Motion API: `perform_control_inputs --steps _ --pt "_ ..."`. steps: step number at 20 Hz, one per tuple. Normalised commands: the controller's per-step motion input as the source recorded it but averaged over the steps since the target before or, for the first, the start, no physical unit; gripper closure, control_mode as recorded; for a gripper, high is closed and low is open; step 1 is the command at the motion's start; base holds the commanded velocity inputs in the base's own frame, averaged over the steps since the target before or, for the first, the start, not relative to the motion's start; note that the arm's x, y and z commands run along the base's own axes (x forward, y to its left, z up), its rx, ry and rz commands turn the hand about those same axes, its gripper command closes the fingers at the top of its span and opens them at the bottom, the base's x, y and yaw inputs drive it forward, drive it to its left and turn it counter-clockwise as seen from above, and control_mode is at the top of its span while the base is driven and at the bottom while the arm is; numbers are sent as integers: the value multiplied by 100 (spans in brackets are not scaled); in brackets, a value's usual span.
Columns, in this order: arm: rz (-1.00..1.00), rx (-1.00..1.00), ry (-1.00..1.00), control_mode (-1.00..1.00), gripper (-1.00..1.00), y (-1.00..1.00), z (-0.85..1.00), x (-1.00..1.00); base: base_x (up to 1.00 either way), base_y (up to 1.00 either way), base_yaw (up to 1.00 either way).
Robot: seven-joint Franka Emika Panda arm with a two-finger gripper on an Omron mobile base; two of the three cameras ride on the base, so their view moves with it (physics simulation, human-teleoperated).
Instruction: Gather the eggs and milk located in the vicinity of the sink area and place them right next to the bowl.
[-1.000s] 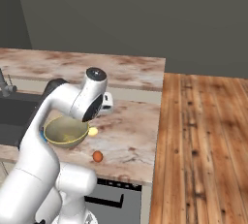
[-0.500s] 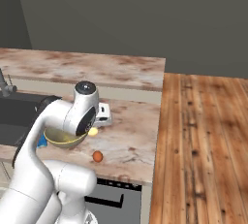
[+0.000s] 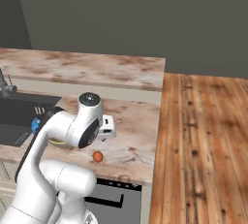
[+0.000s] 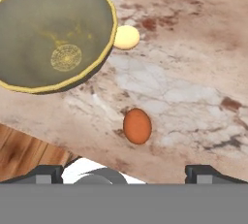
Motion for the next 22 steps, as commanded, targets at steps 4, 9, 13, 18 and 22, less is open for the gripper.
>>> perform_control_inputs --steps 4,9,13,18,22 --pt "0 0 7 -100 -100 0 -26 0 0 0 0" --pt "-1 0 2 -100 -100 0 -23 0 0 0 0" --pt "-2 0 0 -100 -100 0 -31 0 0 0 0" --pt "-3 -2 0 -100 -100 0 -37 0 0 0 0" --pt "-4 -2 0 -100 -100 0 -34 0 0 0 0"
